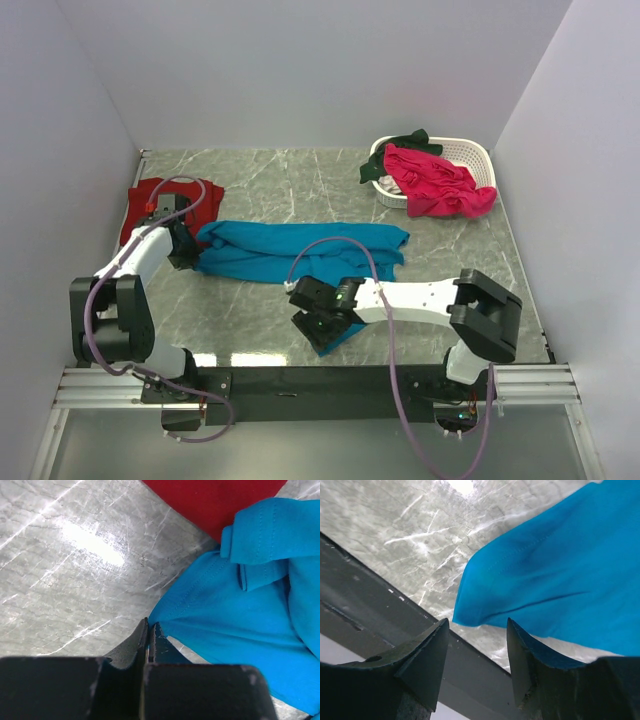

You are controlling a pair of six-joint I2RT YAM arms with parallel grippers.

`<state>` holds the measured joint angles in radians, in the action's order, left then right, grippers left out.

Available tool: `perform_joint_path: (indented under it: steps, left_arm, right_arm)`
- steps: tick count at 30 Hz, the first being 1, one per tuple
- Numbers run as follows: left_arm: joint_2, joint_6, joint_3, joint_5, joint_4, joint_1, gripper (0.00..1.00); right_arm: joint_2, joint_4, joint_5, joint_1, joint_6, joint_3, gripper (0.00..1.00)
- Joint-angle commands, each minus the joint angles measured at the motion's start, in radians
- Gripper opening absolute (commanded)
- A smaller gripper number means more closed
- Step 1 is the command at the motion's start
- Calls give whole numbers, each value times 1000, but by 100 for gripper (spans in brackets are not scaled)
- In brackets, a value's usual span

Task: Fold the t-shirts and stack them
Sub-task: Flatten the tshirt out

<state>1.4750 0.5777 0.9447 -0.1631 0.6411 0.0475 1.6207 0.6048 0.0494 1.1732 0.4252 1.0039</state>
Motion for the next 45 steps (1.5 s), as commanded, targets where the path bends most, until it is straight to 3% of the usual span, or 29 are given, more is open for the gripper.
perform_joint_path:
  steps: [1,17,23,29,33,36,40,45]
  left_arm:
    - [-47,-29,20,14,14,18,1]
    - [-41,-42,23,39,5,54,0]
    - [-42,-45,14,45,2,58,1]
    - [-33,-44,28,63,0,61,1]
    - [-35,-45,42,79,-4,60,1]
    - [-38,-52,49,99,-4,63,1]
    - [-50,-59,95,120,6,61,0]
    - [-59,-52,242,140,58,66,1]
  right_arm:
    - [24,-31,0,16,-34,41,57]
    - [87,-30,-88,97,-19,10,58]
    - [117,-53,-152,98,18,-2,52]
    - [136,-63,-197,94,44,-4,38]
    - [91,-53,-220,72,53,-14,9]
    - [33,-19,-243,19,55,-4,0]
    - [-90,99,-293,-130,14,59,0]
    - [-222,208,-379,-407,-130,274,0]
